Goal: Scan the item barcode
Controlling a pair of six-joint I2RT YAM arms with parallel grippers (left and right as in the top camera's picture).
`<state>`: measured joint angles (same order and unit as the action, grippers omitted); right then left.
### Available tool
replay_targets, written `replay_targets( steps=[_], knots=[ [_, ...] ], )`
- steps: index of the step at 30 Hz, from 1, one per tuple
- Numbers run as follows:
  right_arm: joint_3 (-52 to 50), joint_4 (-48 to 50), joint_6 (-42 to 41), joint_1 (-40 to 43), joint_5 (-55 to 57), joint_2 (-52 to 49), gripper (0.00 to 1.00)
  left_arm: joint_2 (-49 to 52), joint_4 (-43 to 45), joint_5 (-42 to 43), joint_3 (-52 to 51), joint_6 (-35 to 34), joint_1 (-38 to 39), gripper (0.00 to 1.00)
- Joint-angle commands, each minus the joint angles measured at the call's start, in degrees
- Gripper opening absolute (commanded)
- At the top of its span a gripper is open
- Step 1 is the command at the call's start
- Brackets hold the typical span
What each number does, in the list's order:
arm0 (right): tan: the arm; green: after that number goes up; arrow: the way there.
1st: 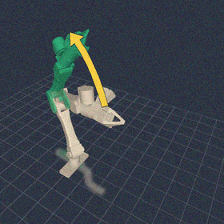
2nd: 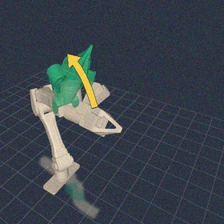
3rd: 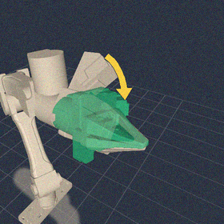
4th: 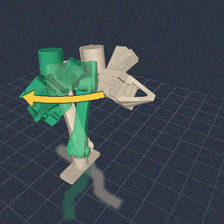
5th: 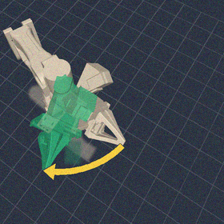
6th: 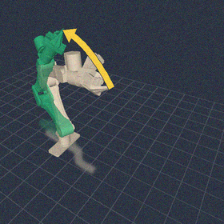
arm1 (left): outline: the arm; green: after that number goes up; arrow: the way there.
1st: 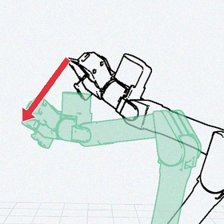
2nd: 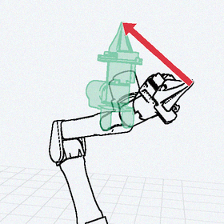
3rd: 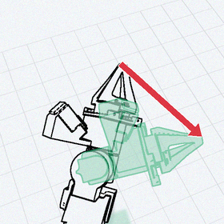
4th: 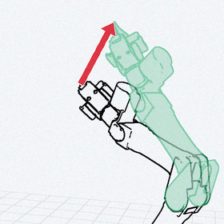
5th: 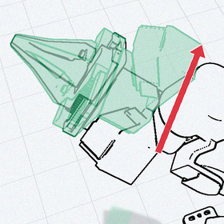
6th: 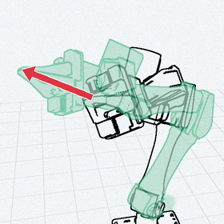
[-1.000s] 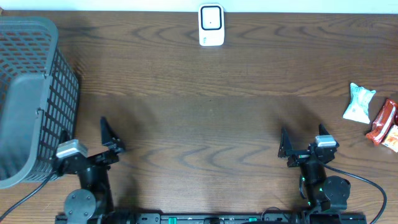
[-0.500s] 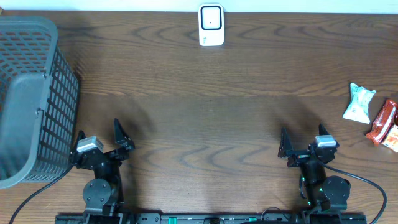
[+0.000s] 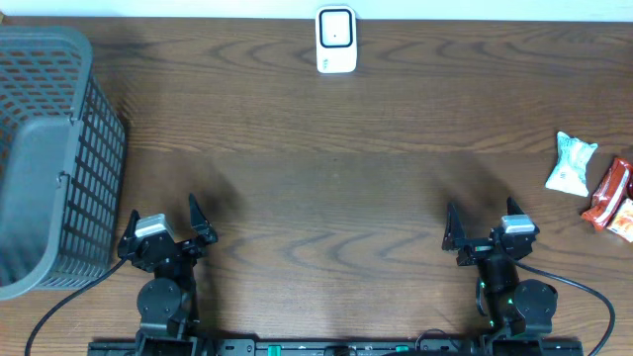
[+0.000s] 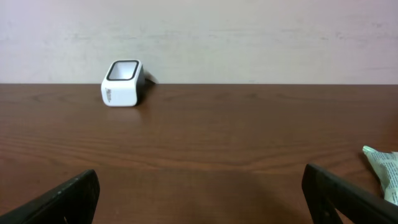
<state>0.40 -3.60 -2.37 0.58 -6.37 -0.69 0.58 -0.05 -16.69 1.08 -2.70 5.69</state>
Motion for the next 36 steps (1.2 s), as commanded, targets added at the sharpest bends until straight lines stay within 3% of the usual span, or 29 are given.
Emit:
replay_targets(
  steps=[1, 12, 36],
  knots=[
    [-0.1, -0.2, -0.6, 0.2, 0.5, 0.3, 0.99, -0.5, -2.7, 2.4, -0.9, 4.5, -0.3, 0.98],
    [-0.1, -0.2, -0.6, 0.2, 0.5, 0.3, 0.99, -0.5, -3.1, 6.7, -0.9, 6.8, -0.3, 0.98],
    [-0.1, -0.2, -0.6, 0.2, 0.5, 0.3, 0.99, -0.5, -3.1, 6.7, -0.9, 6.8, -0.3, 0.98]
  ],
)
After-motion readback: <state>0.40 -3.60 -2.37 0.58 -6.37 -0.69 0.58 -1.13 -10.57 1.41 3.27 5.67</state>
